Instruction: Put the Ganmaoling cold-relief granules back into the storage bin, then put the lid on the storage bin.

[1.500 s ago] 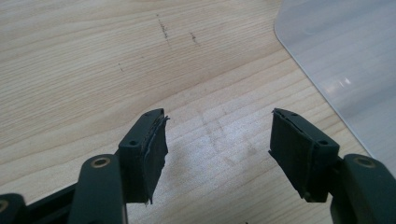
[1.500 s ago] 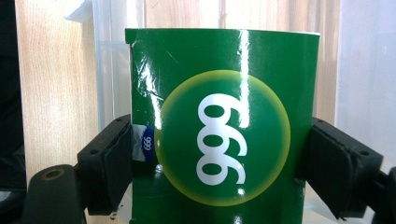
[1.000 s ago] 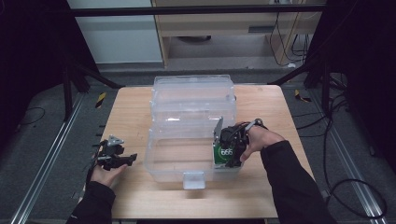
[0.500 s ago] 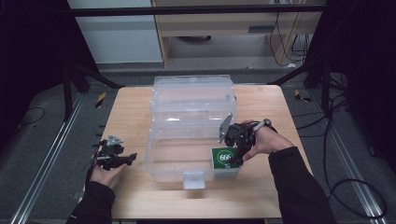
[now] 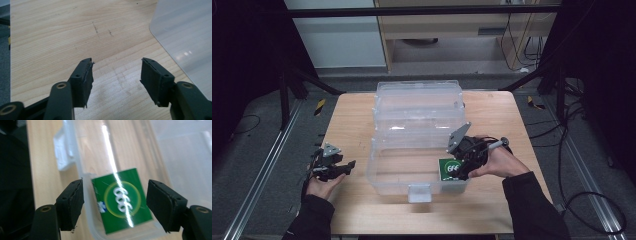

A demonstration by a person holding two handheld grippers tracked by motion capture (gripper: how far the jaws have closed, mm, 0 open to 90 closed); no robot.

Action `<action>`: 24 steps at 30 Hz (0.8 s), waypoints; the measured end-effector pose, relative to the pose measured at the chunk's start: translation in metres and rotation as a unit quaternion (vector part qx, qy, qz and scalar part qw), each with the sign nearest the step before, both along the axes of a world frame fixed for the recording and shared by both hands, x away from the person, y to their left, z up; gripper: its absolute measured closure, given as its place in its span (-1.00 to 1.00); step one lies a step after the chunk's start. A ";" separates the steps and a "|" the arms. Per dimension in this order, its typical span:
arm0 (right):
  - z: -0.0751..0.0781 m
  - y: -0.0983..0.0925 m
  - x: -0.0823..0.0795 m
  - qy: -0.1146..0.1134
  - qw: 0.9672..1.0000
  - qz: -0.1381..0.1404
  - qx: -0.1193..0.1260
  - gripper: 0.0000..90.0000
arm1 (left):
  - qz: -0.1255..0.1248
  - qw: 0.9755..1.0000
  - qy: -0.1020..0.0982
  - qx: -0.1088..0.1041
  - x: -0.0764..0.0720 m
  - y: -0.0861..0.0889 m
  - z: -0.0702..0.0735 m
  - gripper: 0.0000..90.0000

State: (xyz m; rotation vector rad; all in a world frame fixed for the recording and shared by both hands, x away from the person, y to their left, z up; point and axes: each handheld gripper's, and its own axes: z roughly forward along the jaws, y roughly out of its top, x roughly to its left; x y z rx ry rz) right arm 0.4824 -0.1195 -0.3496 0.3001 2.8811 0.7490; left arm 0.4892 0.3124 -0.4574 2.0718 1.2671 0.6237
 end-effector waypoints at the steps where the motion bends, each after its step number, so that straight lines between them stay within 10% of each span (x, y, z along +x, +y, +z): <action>1: -0.002 0.002 -0.002 -0.002 1.000 0.006 -0.005 -0.31 | 0.000 1.000 -0.007 -0.001 0.000 0.000 0.001 -0.04; 24: -0.026 0.053 -0.011 0.024 0.998 0.044 -0.025 0.06 | 0.005 1.000 -0.029 -0.002 0.001 0.000 0.009 -0.10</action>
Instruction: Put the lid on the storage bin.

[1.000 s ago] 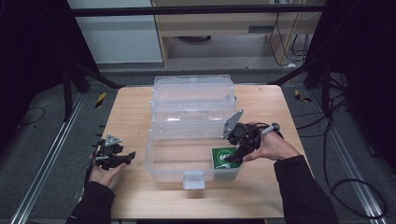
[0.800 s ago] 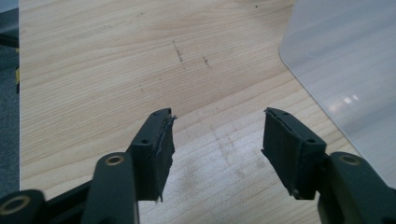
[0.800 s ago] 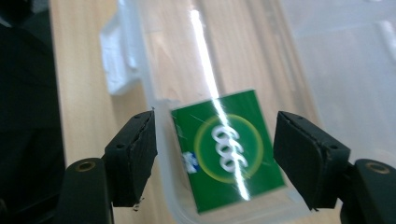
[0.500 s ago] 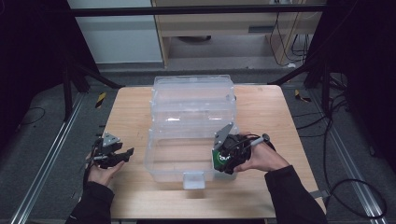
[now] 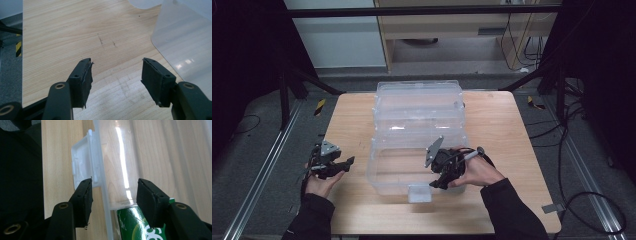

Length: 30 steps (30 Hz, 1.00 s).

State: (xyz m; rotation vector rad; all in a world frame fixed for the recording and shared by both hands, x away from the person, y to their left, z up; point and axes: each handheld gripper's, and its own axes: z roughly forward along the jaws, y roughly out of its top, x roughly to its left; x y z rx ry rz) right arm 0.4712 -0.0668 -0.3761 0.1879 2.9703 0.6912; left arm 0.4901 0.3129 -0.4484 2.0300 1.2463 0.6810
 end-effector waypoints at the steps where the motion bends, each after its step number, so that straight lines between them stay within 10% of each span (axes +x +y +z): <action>1: -0.001 0.002 0.000 0.003 1.000 0.000 -0.003 0.06 | -0.003 1.000 -0.003 -0.001 0.000 0.000 0.000 -0.11; 21: -0.027 0.018 0.000 0.045 0.999 0.007 -0.027 0.33 | -0.006 1.000 -0.012 0.002 -0.003 -0.001 0.002 -0.10; 30: -0.033 0.006 0.001 0.073 0.997 -0.019 0.022 0.46 | -0.021 1.000 -0.016 0.001 -0.002 -0.003 0.007 -0.08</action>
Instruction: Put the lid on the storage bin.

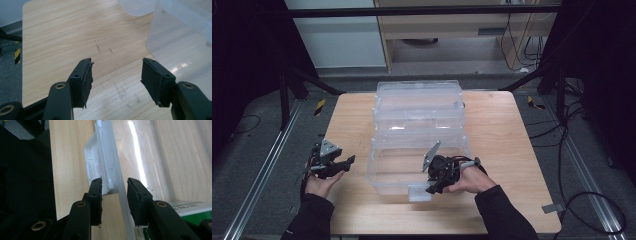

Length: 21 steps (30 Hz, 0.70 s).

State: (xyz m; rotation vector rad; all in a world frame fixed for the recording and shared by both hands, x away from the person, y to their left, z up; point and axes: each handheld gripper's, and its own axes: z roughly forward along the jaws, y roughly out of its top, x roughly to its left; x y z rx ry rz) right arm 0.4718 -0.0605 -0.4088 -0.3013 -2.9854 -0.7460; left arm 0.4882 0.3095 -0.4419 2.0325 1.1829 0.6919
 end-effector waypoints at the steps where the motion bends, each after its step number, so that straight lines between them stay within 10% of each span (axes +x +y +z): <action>1: 0.000 0.000 -0.001 -0.002 1.000 0.001 0.000 0.46 | -0.002 1.000 -0.001 -0.001 0.000 -0.001 0.001 -0.08; 21: 0.000 0.001 -0.004 -0.012 1.000 -0.001 -0.002 0.46 | -0.094 0.994 -0.051 -0.003 0.004 -0.010 0.070 -0.07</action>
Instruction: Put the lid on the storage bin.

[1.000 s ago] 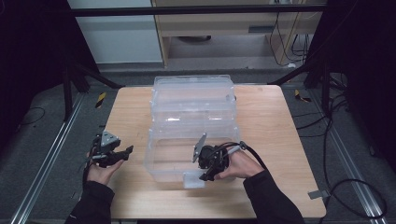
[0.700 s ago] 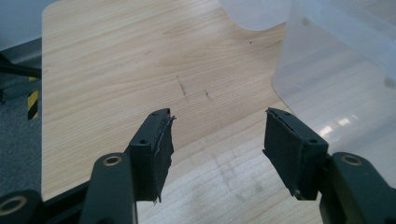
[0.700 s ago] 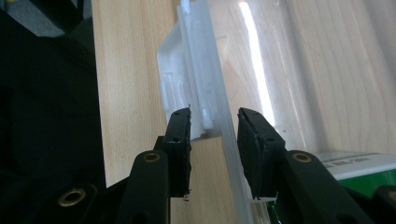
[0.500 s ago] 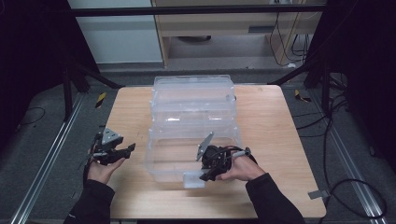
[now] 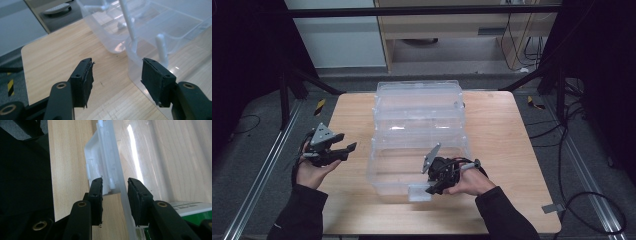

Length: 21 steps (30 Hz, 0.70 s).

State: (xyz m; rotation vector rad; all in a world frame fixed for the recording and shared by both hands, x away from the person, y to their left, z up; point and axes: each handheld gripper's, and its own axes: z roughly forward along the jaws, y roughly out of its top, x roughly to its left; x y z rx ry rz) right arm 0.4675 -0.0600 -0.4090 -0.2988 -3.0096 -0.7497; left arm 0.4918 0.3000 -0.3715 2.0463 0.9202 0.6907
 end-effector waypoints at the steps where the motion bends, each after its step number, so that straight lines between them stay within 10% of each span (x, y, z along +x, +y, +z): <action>1: 0.000 0.000 0.000 0.000 1.000 0.000 0.000 0.46 | -0.013 1.000 -0.002 -0.002 0.002 -0.001 0.005 -0.06; 8: 0.000 0.000 -0.001 -0.003 1.000 0.004 -0.002 0.45 | -0.088 0.996 -0.012 0.004 0.012 -0.015 0.027 -0.03; 21: 0.000 0.000 0.000 -0.003 1.000 0.008 -0.002 0.45 | -0.206 0.977 -0.007 0.061 0.031 -0.048 0.056 -0.04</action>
